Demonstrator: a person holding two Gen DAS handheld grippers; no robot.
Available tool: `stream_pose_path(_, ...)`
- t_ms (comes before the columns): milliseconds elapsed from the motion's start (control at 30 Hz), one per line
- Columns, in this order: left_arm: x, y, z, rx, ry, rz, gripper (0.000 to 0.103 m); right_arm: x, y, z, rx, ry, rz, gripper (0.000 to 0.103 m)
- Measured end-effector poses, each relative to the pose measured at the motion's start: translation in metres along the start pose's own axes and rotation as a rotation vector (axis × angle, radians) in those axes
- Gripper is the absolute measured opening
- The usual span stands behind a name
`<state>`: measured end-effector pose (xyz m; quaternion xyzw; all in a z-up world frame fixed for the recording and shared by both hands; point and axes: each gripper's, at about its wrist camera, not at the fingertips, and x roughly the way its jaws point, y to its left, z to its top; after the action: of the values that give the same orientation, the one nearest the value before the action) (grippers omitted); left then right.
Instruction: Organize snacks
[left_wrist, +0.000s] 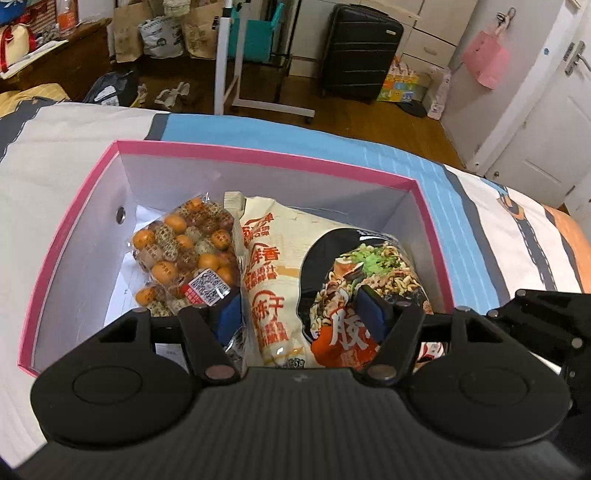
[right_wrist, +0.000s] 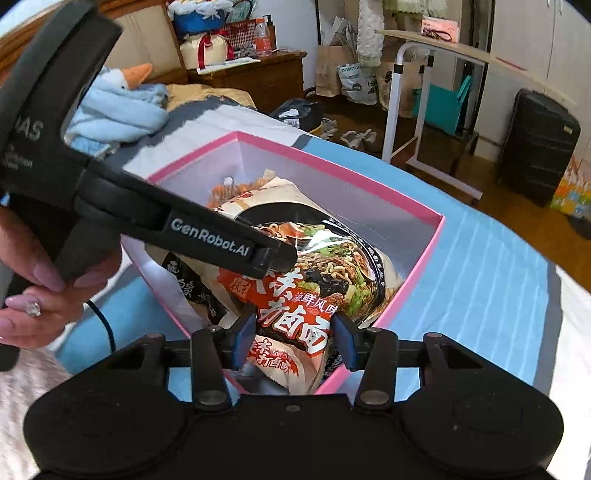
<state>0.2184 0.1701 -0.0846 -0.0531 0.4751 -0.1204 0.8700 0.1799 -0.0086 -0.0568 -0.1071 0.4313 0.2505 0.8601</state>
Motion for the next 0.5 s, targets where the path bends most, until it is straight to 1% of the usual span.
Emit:
stream_pose_path(33, -0.002, -0.002, -0.001, 0.009, -0.012, 0.017, 0.066, -0.002, 0.003, -0.002, -0.025, -0.010, -0.014, 0.052)
stream_pose_path(67, -0.007, -0.005, -0.003, 0.033, -0.034, 0.050, 0.067, -0.006, 0.006, -0.004, -0.050, -0.028, -0.032, 0.052)
stream_pose_path(133, -0.019, -0.015, -0.008, 0.096, -0.095, 0.141, 0.070, -0.019, 0.011, -0.008, -0.090, -0.060, -0.065, 0.057)
stream_pose_path(167, -0.025, -0.018, -0.011, 0.113, -0.119, 0.169, 0.070, -0.028, 0.011, -0.010, -0.099, -0.085, -0.081, 0.059)
stream_pose_path(200, -0.030, -0.020, -0.014, 0.115, -0.130, 0.181, 0.070, -0.038, 0.009, -0.012, -0.097, -0.107, -0.089, 0.061)
stream_pose_path(233, -0.036, -0.021, -0.017, 0.108, -0.137, 0.179, 0.070, -0.047, 0.007, -0.015, -0.088, -0.125, -0.088, 0.063)
stream_pose_path(300, -0.048, -0.023, -0.021, 0.075, -0.137, 0.139, 0.070, -0.068, 0.000, -0.021, -0.047, -0.157, -0.071, 0.064)
stream_pose_path(367, -0.063, -0.029, -0.026, 0.068, -0.161, 0.115, 0.070, -0.086, -0.007, -0.030, 0.002, -0.187, -0.066, 0.065)
stream_pose_path(433, -0.076, -0.039, -0.031, 0.081, -0.185, 0.117, 0.070, -0.102, -0.012, -0.038, 0.035, -0.211, -0.086, 0.067)
stream_pose_path(500, -0.088, -0.046, -0.037, 0.076, -0.202, 0.100, 0.070, -0.118, -0.018, -0.050, 0.068, -0.234, -0.112, 0.068)
